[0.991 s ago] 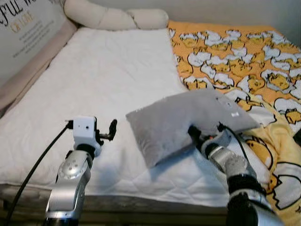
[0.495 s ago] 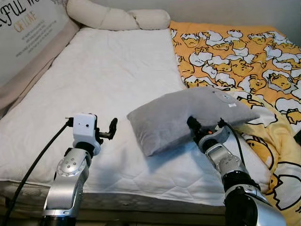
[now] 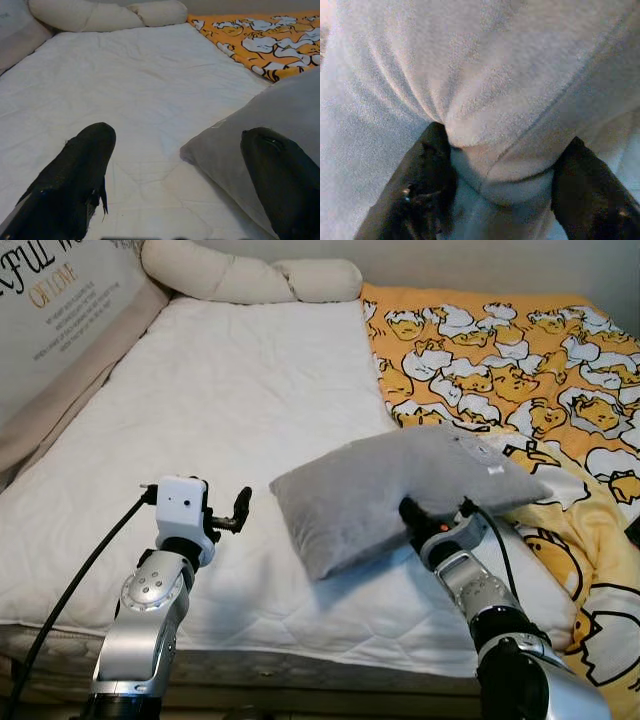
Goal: Clean up the room
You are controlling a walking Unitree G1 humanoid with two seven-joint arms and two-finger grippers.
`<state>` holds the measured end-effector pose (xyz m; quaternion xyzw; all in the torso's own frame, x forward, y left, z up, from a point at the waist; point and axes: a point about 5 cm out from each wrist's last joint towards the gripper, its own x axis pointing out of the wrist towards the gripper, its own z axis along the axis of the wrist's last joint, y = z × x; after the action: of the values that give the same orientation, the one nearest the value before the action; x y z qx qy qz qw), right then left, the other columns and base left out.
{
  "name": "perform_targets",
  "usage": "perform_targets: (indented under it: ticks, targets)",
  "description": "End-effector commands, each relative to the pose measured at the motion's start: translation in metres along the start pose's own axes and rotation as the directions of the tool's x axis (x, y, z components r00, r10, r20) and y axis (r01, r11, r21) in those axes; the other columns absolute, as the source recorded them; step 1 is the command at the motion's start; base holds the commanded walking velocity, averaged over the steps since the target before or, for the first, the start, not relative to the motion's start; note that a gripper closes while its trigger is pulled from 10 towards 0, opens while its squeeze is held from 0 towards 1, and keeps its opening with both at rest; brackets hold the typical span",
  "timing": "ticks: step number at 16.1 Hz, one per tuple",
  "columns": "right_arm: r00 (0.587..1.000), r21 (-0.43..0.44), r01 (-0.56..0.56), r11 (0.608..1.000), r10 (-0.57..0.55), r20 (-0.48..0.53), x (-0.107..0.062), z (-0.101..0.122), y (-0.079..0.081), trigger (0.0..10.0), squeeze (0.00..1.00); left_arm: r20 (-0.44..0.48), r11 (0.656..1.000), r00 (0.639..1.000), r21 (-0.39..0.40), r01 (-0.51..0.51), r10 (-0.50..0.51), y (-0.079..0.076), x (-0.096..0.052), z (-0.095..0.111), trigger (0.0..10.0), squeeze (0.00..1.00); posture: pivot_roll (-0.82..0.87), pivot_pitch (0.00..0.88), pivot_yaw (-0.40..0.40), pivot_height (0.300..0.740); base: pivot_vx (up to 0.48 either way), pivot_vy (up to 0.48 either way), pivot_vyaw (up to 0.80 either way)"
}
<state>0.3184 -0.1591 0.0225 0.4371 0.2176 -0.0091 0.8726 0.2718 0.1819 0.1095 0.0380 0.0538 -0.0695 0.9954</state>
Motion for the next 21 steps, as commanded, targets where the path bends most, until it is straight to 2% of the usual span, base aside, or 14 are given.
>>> perform_targets:
  ticks: [1, 5, 8, 10, 11, 12, 13, 15, 17, 19, 20, 21]
  targets:
    - [1.000, -0.019, 0.005, 1.000, -0.006, -0.026, 0.003, -0.004, 0.005, 0.0, 0.00, 0.011, 1.000, 1.000, 0.013, 0.014, -0.014, -0.002, 0.002, 0.004, 10.0, 0.00, 0.07, 0.000, -0.006, 0.740, 0.000, 0.000, 0.00]
    - [0.998, -0.058, 0.022, 0.998, -0.026, -0.057, 0.003, -0.004, 0.004, 0.0, 0.00, -0.003, 0.999, 0.999, 0.015, 0.034, -0.033, -0.004, 0.003, 0.002, 10.0, 0.00, 0.07, 0.000, -0.011, 0.740, 0.000, 0.000, 0.00]
    - [0.999, -0.044, 0.024, 0.999, -0.026, -0.045, 0.004, 0.000, 0.004, 0.0, 0.00, -0.032, 0.989, 0.991, 0.070, 0.128, -0.126, -0.003, 0.005, 0.001, 10.0, 0.00, 0.07, 0.000, -0.011, 0.740, 0.000, 0.000, 0.00]
    - [0.999, -0.046, 0.022, 0.999, -0.024, -0.045, 0.004, 0.001, 0.004, 0.0, 0.00, -0.043, 0.987, 0.989, 0.072, 0.147, -0.144, -0.001, 0.006, 0.001, 10.0, 0.00, 0.07, 0.000, -0.012, 0.740, 0.000, 0.000, 0.00]
    - [0.999, -0.056, 0.016, 0.998, -0.019, -0.047, 0.005, 0.002, 0.005, 0.0, 0.00, -0.065, 0.978, 0.979, 0.071, 0.198, -0.193, -0.002, 0.005, -0.001, 10.0, 0.00, 0.07, 0.000, -0.013, 0.740, 0.000, 0.000, 0.00]
    - [0.999, -0.072, 0.008, 0.997, -0.012, -0.052, 0.005, 0.002, 0.007, 0.0, 0.00, -0.104, 0.950, 0.950, 0.083, 0.302, -0.293, -0.007, 0.000, -0.004, 10.0, 0.00, 0.07, 0.000, -0.014, 0.740, 0.000, 0.000, 0.00]
    - [0.999, -0.077, 0.006, 0.997, -0.010, -0.053, 0.006, 0.002, 0.008, 0.0, 0.00, -0.120, 0.938, 0.938, 0.083, 0.336, -0.325, -0.009, -0.002, -0.005, 10.0, 0.00, 0.07, 0.000, -0.015, 0.740, 0.000, 0.000, 0.00]
    - [0.999, -0.097, -0.015, 0.995, 0.010, -0.054, 0.008, 0.005, 0.013, 0.0, 0.00, -0.175, 0.880, 0.876, 0.082, 0.468, -0.449, -0.011, -0.012, -0.010, 10.0, 0.00, 0.08, 0.000, -0.022, 0.740, 0.000, 0.000, 0.00]
    - [0.998, -0.108, -0.025, 0.994, 0.019, -0.053, 0.009, 0.007, 0.016, 0.0, 0.00, -0.187, 0.868, 0.862, 0.073, 0.491, -0.472, -0.009, -0.014, -0.010, 10.0, 0.00, 0.08, 0.000, -0.028, 0.740, 0.000, 0.000, 0.00]
    - [0.998, -0.116, -0.033, 0.993, 0.027, -0.049, 0.010, 0.011, 0.020, 0.0, 0.00, -0.196, 0.846, 0.837, 0.056, 0.530, -0.511, -0.004, -0.019, -0.008, 10.0, 0.00, 0.09, 0.000, -0.032, 0.740, 0.000, 0.000, 0.00]
    - [0.998, -0.127, -0.037, 0.991, 0.031, -0.050, 0.011, 0.012, 0.022, 0.0, 0.00, -0.213, 0.826, 0.813, 0.041, 0.562, -0.543, -0.001, -0.024, -0.007, 10.0, 0.00, 0.08, 0.000, -0.032, 0.740, 0.000, 0.000, 0.00]
    - [0.998, -0.131, -0.038, 0.991, 0.031, -0.051, 0.011, 0.012, 0.023, 0.0, 0.00, -0.218, 0.820, 0.806, 0.039, 0.571, -0.550, 0.000, -0.025, -0.006, 10.0, 0.00, 0.08, 0.000, -0.032, 0.740, 0.000, 0.000, 0.00]
